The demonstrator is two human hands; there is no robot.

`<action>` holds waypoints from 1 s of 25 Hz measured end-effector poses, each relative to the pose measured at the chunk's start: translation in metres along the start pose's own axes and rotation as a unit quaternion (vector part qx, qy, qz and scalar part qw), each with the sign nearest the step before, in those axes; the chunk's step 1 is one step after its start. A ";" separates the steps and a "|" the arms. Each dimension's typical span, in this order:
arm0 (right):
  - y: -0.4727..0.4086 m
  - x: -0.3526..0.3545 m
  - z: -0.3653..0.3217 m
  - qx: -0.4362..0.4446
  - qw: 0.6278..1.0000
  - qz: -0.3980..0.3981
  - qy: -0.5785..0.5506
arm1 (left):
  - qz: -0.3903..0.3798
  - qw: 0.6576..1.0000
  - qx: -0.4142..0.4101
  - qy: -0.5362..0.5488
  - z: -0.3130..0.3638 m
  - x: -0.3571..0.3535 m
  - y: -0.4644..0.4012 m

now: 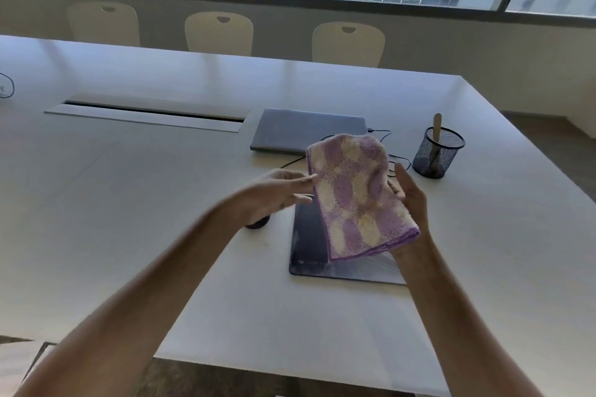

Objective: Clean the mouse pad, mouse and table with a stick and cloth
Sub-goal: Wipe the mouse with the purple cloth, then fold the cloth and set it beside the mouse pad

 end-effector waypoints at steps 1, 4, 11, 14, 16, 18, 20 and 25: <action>0.002 0.003 -0.002 -0.010 1.000 -0.007 -0.003 | -0.001 0.999 0.030 0.031 -0.005 -0.014 -0.003; 0.011 0.015 -0.008 -0.048 0.999 -0.008 0.024 | -0.002 0.988 0.059 0.141 -0.012 -0.051 -0.018; 0.046 0.076 -0.067 0.096 0.875 0.281 0.381 | 0.146 0.972 -0.041 0.182 0.005 -0.080 -0.048; 0.062 0.082 -0.088 0.171 0.819 0.288 0.467 | 0.158 0.976 -0.129 0.080 0.014 -0.098 -0.056; 0.069 0.087 -0.095 0.162 0.853 0.246 0.430 | 0.142 0.974 -0.176 -0.024 0.020 -0.111 -0.065; 0.078 0.093 -0.107 0.144 0.877 0.208 0.409 | 0.105 0.971 -0.197 -0.082 0.025 -0.126 -0.073; 0.087 0.101 -0.121 0.134 0.866 0.196 0.440 | 0.062 0.970 -0.204 -0.118 0.031 -0.142 -0.080; 0.108 0.116 -0.154 0.171 0.697 0.288 0.634 | 0.107 0.887 -0.281 -0.349 0.050 -0.179 -0.090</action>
Point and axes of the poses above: each hand's wrist, its own y-axis away from the middle knuckle, its own x-axis out of the back of the hand, z = x × y, the point moved 6 cm from there along -y, towards the middle knuckle, and after that the axes turned 1 degree about z, right-handed, at the moved point
